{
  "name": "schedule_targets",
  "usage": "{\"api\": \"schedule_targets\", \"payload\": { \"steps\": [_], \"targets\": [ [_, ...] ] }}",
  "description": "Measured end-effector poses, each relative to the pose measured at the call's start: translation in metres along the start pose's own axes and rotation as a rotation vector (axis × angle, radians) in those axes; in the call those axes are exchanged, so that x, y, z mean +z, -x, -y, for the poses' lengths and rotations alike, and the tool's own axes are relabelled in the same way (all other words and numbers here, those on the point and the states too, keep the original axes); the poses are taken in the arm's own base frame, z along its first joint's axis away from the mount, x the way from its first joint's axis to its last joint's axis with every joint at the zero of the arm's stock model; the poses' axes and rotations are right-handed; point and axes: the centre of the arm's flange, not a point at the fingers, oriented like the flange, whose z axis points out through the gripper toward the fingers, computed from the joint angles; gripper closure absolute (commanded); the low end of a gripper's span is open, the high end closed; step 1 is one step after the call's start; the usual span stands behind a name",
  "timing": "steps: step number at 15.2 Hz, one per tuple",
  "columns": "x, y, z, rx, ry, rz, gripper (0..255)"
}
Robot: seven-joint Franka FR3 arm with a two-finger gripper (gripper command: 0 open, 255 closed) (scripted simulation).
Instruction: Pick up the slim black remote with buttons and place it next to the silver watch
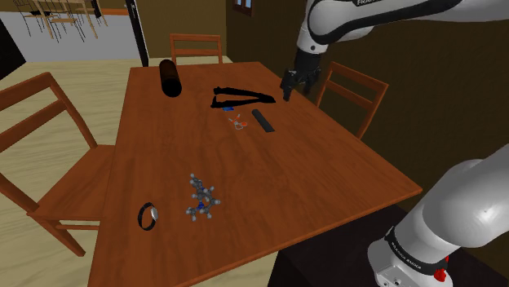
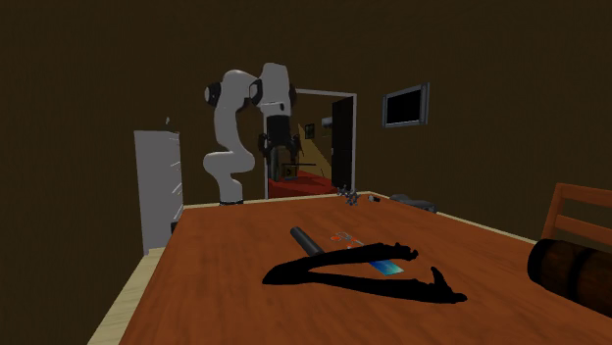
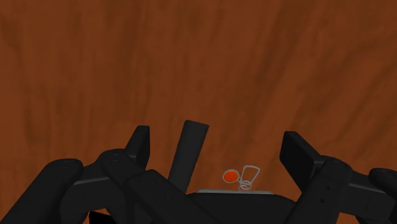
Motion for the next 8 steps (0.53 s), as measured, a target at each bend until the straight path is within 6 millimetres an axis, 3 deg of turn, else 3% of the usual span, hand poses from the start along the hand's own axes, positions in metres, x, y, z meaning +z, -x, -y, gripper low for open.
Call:
{"api": "schedule_targets", "payload": {
  "steps": [8],
  "targets": [
    [0.079, -0.079, -0.01, 0.136, -0.03, 0.048, 0]
  ]
}}
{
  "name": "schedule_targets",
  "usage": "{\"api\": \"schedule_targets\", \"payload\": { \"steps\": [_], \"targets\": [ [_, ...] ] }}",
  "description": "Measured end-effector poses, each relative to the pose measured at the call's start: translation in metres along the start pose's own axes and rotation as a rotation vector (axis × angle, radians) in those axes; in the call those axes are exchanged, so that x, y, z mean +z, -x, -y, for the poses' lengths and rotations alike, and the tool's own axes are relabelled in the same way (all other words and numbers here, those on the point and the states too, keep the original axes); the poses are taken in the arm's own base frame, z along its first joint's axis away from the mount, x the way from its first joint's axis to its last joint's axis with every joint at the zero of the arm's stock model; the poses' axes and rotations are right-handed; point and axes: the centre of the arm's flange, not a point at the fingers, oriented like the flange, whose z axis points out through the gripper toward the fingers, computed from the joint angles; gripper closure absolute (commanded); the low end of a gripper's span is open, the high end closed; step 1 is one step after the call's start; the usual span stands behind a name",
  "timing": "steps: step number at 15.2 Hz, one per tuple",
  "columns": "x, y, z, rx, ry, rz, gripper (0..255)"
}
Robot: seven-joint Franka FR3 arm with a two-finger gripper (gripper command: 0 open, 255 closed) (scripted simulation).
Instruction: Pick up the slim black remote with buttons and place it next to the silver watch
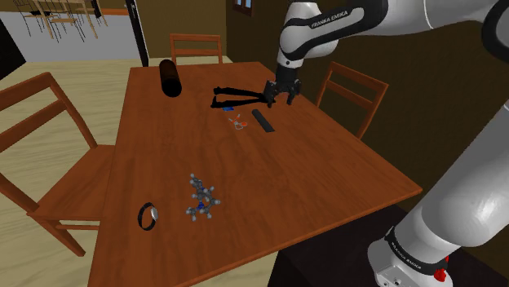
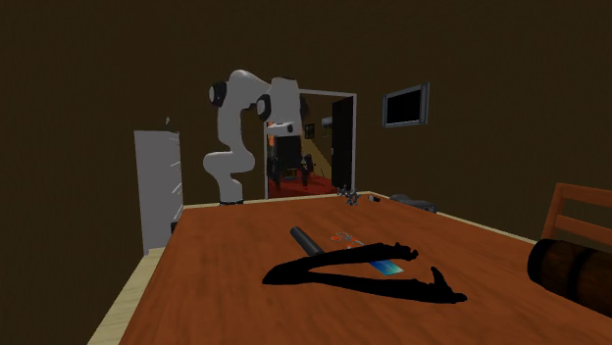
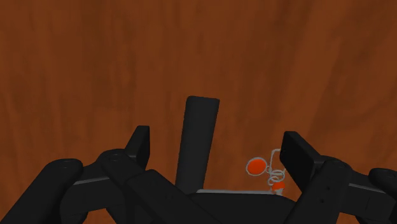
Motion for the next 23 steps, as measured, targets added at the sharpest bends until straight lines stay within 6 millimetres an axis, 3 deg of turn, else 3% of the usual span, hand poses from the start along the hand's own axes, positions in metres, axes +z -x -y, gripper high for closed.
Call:
{"api": "schedule_targets", "payload": {
  "steps": [10, 17, 23],
  "targets": [
    [0.093, -0.091, -0.016, 0.158, -0.034, 0.057, 0],
    [0.13, -0.092, -0.014, 0.165, -0.036, 0.059, 0],
    [0.135, -0.093, -0.013, 0.165, -0.036, 0.059, 0]
  ]
}}
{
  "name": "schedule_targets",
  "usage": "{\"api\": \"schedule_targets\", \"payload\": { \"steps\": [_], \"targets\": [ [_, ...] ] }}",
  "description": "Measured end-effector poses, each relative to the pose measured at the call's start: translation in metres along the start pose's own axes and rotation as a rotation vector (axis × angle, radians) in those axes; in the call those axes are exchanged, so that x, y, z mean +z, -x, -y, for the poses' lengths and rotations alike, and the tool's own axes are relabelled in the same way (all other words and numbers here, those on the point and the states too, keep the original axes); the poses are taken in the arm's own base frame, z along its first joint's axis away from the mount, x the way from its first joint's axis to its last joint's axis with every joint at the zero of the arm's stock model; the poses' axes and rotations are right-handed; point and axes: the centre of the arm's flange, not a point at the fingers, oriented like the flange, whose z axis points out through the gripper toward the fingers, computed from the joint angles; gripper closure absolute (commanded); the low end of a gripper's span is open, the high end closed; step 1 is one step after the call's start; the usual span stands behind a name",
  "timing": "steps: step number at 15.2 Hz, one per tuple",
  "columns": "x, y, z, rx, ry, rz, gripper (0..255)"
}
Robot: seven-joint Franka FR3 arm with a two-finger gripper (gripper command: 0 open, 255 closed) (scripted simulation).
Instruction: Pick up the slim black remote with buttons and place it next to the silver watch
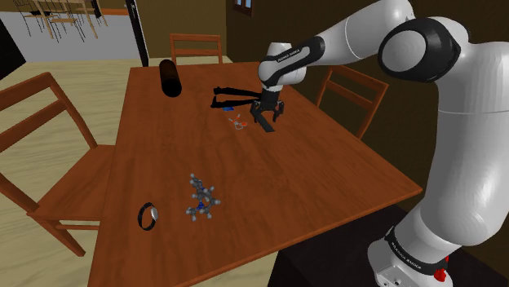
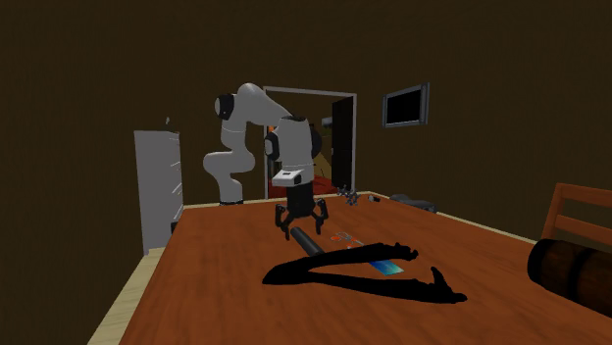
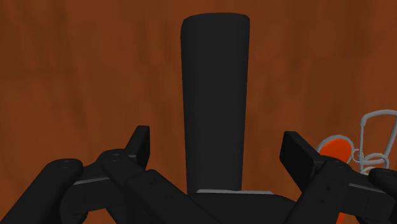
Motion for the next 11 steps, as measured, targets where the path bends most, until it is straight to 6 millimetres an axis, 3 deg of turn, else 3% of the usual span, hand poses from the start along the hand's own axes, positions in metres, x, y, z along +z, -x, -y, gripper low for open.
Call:
{"api": "schedule_targets", "payload": {
  "steps": [1, 11],
  "targets": [
    [0.0, 0.0, 0.0, 0.0, 0.0, 0.0, 255],
    [-0.0018, -0.0003, -0.0008, 0.001, 0.0, -0.003, 255]
  ]
}}
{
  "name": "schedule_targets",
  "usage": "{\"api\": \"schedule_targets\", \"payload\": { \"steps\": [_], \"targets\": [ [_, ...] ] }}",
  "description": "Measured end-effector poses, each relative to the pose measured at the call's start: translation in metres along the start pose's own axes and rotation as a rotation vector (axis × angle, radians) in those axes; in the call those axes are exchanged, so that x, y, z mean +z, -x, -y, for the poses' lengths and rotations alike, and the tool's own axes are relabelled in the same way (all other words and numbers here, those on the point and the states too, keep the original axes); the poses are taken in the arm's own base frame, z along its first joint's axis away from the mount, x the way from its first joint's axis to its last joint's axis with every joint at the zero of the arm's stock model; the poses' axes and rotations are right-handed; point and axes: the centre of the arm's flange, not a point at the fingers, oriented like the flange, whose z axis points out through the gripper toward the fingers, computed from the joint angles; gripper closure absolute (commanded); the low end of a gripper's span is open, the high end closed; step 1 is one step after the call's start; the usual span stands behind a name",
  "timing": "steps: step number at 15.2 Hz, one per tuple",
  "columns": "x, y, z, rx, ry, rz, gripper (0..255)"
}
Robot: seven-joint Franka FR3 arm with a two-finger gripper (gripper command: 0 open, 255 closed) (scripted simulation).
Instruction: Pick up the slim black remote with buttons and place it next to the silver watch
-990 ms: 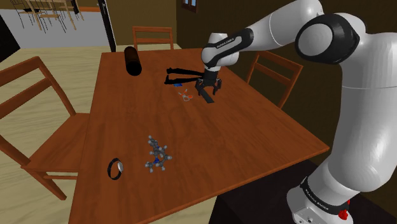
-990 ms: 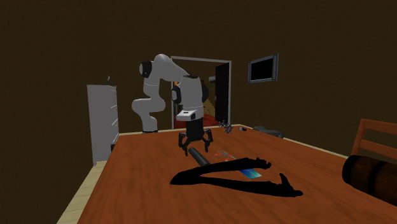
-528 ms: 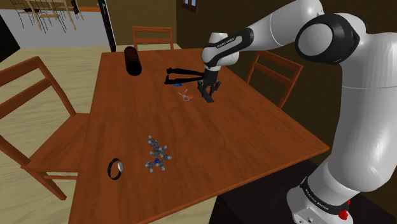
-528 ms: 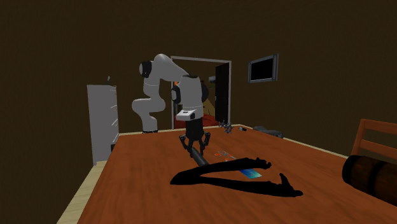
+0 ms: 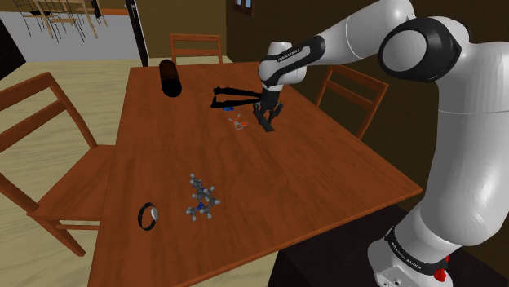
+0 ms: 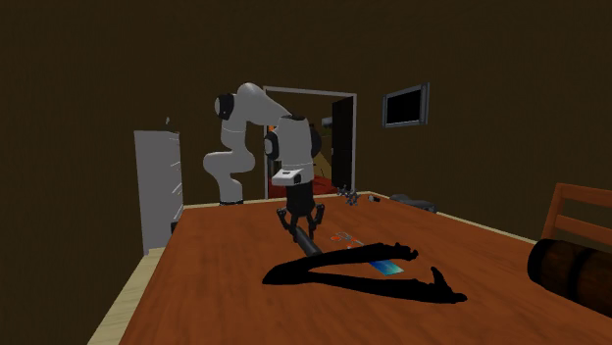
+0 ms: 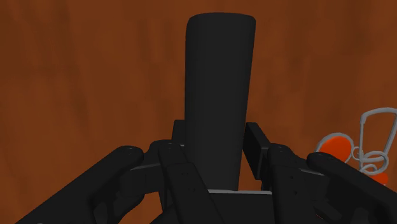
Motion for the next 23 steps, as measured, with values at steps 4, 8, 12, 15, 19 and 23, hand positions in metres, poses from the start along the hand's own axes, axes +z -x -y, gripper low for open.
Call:
{"api": "schedule_targets", "payload": {
  "steps": [4, 8, 12, 15, 19, 23],
  "targets": [
    [-0.014, 0.001, 0.003, -0.001, 0.0, 0.002, 255],
    [-0.033, 0.001, 0.002, -0.001, 0.0, 0.003, 255],
    [-0.055, 0.001, 0.006, -0.001, 0.0, 0.002, 255],
    [-0.071, 0.001, 0.007, -0.001, 0.0, 0.003, 255],
    [-0.091, 0.001, 0.009, -0.001, 0.0, 0.003, 255],
    [-0.103, 0.013, 0.033, -0.002, 0.0, 0.003, 255]
  ]
}}
